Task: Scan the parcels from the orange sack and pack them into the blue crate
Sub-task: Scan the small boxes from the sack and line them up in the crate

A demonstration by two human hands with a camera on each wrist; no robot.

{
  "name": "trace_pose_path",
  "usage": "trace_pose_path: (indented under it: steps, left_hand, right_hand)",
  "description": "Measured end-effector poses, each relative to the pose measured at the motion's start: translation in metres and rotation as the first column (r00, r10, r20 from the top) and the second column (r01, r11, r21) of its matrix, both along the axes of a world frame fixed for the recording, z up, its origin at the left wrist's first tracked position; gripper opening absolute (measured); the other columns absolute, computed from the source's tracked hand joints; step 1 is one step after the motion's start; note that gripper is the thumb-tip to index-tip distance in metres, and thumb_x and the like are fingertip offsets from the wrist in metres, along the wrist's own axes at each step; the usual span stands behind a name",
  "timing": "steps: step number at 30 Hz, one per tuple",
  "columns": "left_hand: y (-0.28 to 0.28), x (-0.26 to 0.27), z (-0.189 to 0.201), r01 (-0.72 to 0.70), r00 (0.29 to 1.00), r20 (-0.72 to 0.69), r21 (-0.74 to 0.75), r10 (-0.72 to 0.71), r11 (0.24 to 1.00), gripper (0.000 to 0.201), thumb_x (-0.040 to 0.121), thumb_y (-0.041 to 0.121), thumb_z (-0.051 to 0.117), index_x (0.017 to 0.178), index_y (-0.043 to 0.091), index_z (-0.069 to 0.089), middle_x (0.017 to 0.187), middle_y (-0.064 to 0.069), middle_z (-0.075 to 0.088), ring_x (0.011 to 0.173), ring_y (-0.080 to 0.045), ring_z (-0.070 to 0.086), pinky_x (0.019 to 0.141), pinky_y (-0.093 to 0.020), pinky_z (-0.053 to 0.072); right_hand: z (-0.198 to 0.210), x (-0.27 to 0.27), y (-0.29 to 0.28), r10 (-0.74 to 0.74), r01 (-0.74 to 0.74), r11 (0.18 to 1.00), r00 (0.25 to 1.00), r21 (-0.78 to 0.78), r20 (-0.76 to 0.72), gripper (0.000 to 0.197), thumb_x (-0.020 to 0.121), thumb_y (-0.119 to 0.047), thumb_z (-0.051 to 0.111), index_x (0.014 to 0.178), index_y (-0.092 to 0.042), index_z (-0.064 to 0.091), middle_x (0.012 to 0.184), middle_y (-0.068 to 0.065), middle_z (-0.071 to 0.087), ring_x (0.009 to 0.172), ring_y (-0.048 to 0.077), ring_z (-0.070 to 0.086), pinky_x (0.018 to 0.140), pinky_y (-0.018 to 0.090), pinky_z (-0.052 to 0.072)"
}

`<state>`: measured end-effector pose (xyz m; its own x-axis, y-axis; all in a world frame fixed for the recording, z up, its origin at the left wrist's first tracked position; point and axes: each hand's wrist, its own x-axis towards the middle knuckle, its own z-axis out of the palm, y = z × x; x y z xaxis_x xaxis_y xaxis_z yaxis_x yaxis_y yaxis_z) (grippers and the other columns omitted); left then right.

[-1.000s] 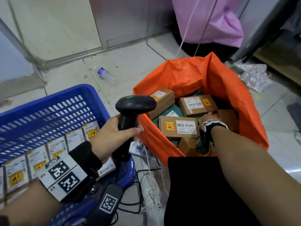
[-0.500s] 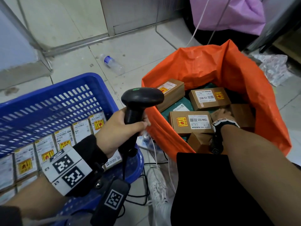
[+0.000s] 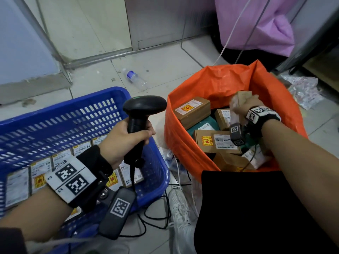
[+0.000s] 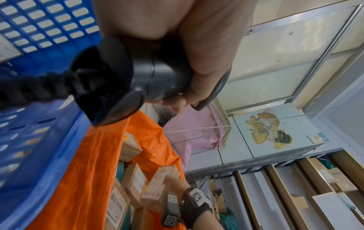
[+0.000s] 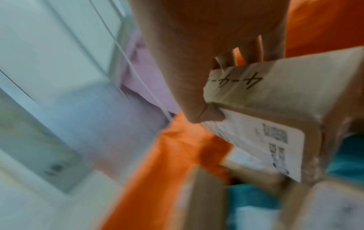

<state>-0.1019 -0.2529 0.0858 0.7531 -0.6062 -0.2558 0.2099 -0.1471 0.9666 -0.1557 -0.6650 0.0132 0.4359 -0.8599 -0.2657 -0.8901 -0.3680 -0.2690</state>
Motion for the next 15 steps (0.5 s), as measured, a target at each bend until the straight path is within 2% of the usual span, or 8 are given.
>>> trace_pose_path:
  steps: [1, 4, 5, 6, 8, 10, 12, 15]
  left_hand:
    - [0.003, 0.0, 0.003, -0.011, 1.0, 0.005, -0.004, 0.011, 1.0, 0.026, 0.069, 0.014, 0.064, 0.093, 0.004, 0.058, 0.084, -0.007, 0.063, 0.058, -0.01, 0.053, 0.063, -0.022, 0.05]
    - [0.014, -0.001, 0.014, -0.057, 0.998, 0.024, -0.018, 0.058, 0.998, 0.021, 0.069, 0.012, 0.063, 0.088, 0.007, 0.058, 0.08, -0.005, 0.062, 0.056, -0.01, 0.053, 0.061, -0.021, 0.049]
    - [0.018, -0.001, 0.018, -0.071, 0.997, 0.033, -0.027, 0.072, 0.997, 0.019, 0.069, 0.012, 0.063, 0.087, 0.008, 0.058, 0.078, -0.004, 0.062, 0.056, -0.01, 0.052, 0.062, -0.022, 0.048]
    - [0.022, -0.002, 0.022, -0.082, 0.995, 0.047, -0.032, 0.083, 0.996, 0.017, 0.069, 0.012, 0.063, 0.085, 0.009, 0.058, 0.077, -0.003, 0.062, 0.057, -0.011, 0.052, 0.063, -0.023, 0.047]
    - [0.032, -0.003, 0.032, -0.097, 0.992, 0.072, -0.038, 0.1, 0.995, 0.016, 0.069, 0.012, 0.063, 0.084, 0.01, 0.058, 0.078, -0.004, 0.062, 0.057, -0.012, 0.052, 0.064, -0.024, 0.046]
    - [0.044, -0.006, 0.04, -0.119, 0.989, 0.085, -0.049, 0.123, 0.992, 0.016, 0.069, 0.012, 0.064, 0.084, 0.01, 0.058, 0.078, -0.003, 0.061, 0.056, -0.011, 0.052, 0.064, -0.023, 0.047]
    - [0.06, -0.01, 0.046, -0.138, 0.984, 0.105, -0.061, 0.144, 0.988, 0.016, 0.072, 0.007, 0.066, 0.084, 0.01, 0.057, 0.075, 0.0, 0.061, 0.056, -0.011, 0.052, 0.062, -0.022, 0.047]
    - [0.09, -0.017, 0.053, -0.18, 0.97, 0.157, -0.042, 0.185, 0.983, 0.016, 0.085, -0.005, 0.062, 0.086, 0.009, 0.056, 0.077, -0.002, 0.059, 0.058, -0.011, 0.052, 0.064, -0.023, 0.048]
  right_hand:
    - [0.016, 0.01, 0.012, 0.027, -0.034, 0.997, 0.995, 0.07, 0.097, 0.089, 0.082, -0.037, 0.071, 0.146, 0.003, 0.023, 0.142, 0.02, 0.046, 0.125, 0.037, 0.051, 0.099, 0.041, 0.045]
    - [0.05, 0.034, 0.059, 0.12, -0.239, 0.935, 0.909, 0.262, 0.399, 0.04, 0.08, -0.008, 0.072, 0.117, -0.001, 0.061, 0.118, 0.016, 0.065, 0.097, 0.027, 0.066, 0.08, 0.03, 0.055]
    - [0.06, 0.039, 0.078, 0.136, -0.309, 0.894, 0.877, 0.324, 0.461, 0.033, 0.076, -0.005, 0.072, 0.109, -0.004, 0.066, 0.112, 0.014, 0.069, 0.093, 0.026, 0.068, 0.078, 0.03, 0.058]
    - [0.064, 0.044, 0.095, 0.138, -0.365, 0.848, 0.853, 0.385, 0.504, 0.034, 0.07, -0.008, 0.073, 0.104, -0.006, 0.068, 0.108, 0.013, 0.072, 0.095, 0.028, 0.069, 0.082, 0.036, 0.059]
    - [0.074, 0.048, 0.128, 0.133, -0.45, 0.745, 0.824, 0.493, 0.551, 0.043, 0.066, -0.011, 0.072, 0.108, -0.007, 0.067, 0.108, 0.013, 0.072, 0.102, 0.03, 0.068, 0.091, 0.047, 0.054]
    - [0.081, 0.049, 0.165, 0.087, -0.5, 0.647, 0.798, 0.575, 0.596, 0.043, 0.079, 0.003, 0.063, 0.12, -0.007, 0.056, 0.111, 0.014, 0.069, 0.102, 0.029, 0.066, 0.091, 0.046, 0.052]
    - [0.08, 0.051, 0.195, 0.043, -0.535, 0.564, 0.78, 0.629, 0.624, 0.048, 0.084, 0.011, 0.057, 0.125, -0.011, 0.044, 0.107, 0.012, 0.067, 0.095, 0.025, 0.066, 0.086, 0.041, 0.053]
    - [0.074, 0.052, 0.231, 0.018, -0.574, 0.429, 0.777, 0.697, 0.629, 0.044, 0.084, 0.013, 0.057, 0.116, -0.015, 0.043, 0.104, 0.012, 0.066, 0.086, 0.023, 0.067, 0.076, 0.037, 0.055]
